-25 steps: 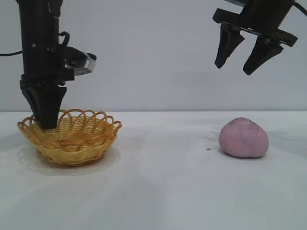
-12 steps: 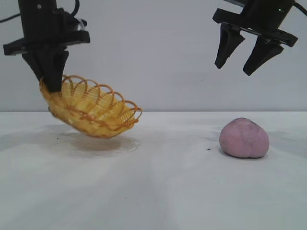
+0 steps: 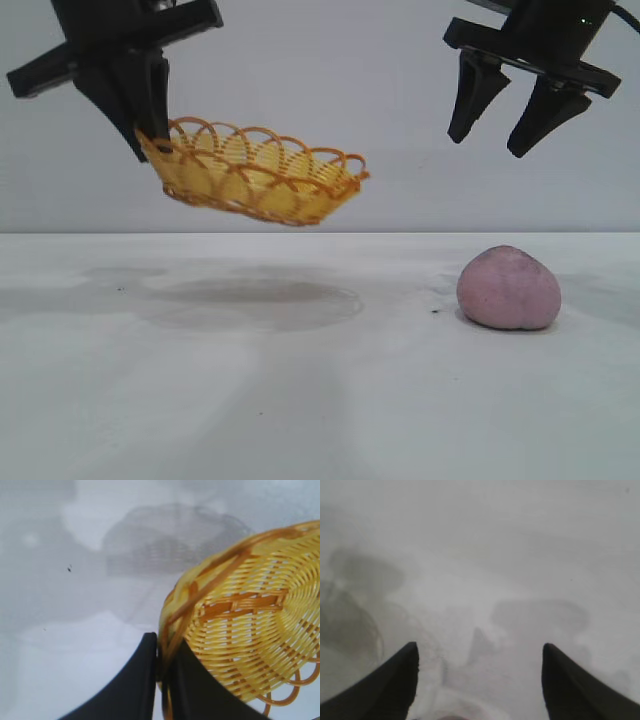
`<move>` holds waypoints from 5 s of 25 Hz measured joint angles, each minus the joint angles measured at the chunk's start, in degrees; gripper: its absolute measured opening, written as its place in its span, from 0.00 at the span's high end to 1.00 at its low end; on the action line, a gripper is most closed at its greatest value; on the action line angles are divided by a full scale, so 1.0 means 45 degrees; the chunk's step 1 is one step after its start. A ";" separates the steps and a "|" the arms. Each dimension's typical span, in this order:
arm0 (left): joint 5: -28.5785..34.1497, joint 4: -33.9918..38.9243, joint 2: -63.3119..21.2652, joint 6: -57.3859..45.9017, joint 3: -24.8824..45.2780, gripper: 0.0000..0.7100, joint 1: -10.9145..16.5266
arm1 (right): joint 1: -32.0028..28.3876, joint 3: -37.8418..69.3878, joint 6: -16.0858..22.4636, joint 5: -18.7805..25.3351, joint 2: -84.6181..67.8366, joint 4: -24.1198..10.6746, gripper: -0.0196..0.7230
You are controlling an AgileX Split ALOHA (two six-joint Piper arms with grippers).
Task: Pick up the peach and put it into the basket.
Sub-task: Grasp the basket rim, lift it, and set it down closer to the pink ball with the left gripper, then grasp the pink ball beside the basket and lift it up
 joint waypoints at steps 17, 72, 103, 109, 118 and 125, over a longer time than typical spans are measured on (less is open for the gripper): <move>-0.3203 -0.4037 0.0859 0.0926 0.3226 1.00 -0.0359 | 0.0000 0.0000 0.0000 0.0000 0.0000 0.0025 0.38; 0.1207 0.7550 -0.0726 -0.0620 0.0817 0.22 0.3064 | 0.0000 0.0000 0.0000 0.0205 0.0000 0.0025 0.38; 0.2820 0.3956 -1.8258 0.1378 0.8095 0.22 0.3109 | 0.0000 0.0000 -0.0309 0.0484 0.0000 -0.0223 0.38; 0.2700 0.3762 -2.1986 0.1402 0.9904 0.22 0.3109 | 0.0000 0.0000 -0.0329 0.0484 0.0000 -0.0298 0.38; 0.1837 0.4067 -2.4756 0.1402 1.2197 0.22 0.3109 | 0.0000 0.0000 -0.0329 0.0627 0.0000 -0.0298 0.38; 0.1862 0.4401 -2.4764 0.1351 1.2463 0.22 0.3109 | 0.0000 0.0000 -0.0329 0.0703 0.0000 -0.0298 0.38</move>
